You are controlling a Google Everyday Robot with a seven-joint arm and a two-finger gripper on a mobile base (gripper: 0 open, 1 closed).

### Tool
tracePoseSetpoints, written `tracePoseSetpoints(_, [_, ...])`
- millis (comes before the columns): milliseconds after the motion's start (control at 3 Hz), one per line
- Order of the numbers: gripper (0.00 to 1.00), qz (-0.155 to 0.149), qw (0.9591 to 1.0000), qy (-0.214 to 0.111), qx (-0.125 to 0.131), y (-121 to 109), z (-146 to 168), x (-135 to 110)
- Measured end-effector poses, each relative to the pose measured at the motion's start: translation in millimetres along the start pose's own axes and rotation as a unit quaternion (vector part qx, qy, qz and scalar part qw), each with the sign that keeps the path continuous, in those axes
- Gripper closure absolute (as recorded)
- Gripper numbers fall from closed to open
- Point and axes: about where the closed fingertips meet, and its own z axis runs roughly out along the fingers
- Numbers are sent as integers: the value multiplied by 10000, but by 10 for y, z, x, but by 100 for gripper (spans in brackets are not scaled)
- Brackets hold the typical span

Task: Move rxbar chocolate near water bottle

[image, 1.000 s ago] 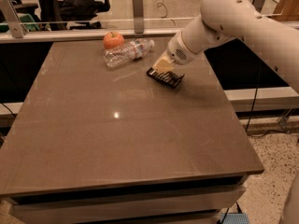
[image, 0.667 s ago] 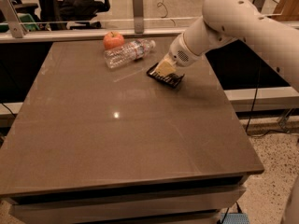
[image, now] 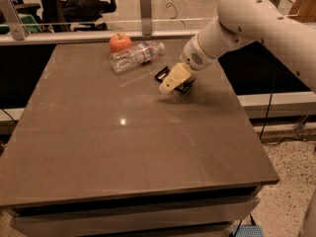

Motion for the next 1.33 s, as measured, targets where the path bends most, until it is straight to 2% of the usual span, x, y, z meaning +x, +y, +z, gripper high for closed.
tracePoseSetpoints(667, [0, 137, 9998, 98, -90, 51, 105, 143])
tracePoseSetpoints(1333, [41, 208, 9996, 128, -147, 72, 174, 239])
